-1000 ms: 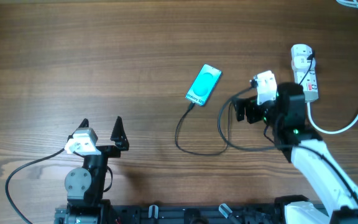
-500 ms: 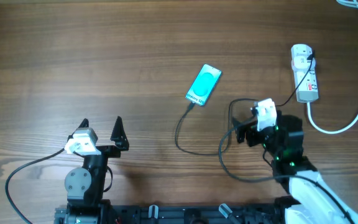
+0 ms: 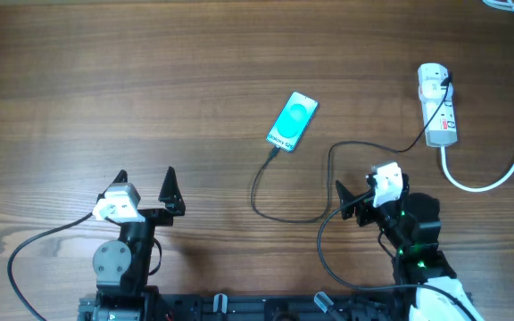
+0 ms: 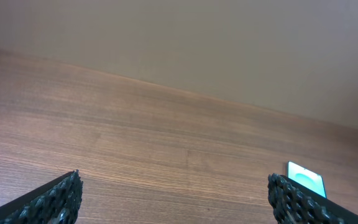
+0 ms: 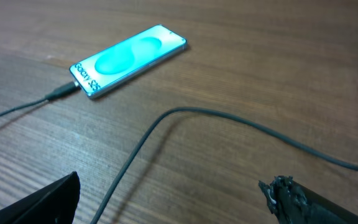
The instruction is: Plug charger to phone and switch on socket
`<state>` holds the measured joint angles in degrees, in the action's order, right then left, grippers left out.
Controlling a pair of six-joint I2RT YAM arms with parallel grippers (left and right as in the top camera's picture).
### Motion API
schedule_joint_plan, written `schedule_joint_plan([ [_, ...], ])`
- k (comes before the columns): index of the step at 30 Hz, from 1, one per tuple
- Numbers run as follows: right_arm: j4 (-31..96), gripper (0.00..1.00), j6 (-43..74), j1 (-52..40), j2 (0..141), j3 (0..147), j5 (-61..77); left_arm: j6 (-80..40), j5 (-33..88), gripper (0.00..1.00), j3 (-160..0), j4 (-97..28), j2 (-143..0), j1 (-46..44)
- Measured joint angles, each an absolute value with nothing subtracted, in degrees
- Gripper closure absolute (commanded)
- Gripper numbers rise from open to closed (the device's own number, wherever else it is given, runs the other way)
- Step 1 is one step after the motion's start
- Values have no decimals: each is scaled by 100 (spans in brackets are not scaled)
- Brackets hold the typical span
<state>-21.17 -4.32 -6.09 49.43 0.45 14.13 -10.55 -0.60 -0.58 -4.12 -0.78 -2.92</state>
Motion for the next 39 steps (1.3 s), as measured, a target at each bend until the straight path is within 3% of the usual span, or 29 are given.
schedule_joint_plan([
  [13,-47,0,-414,-613,2655,36,1098,-1052,-60,0,-58,-412,-73,-292],
  [39,-19,0,-548,-202,115,36,786,-1052,-58,0,-58,-412,-73,-292],
])
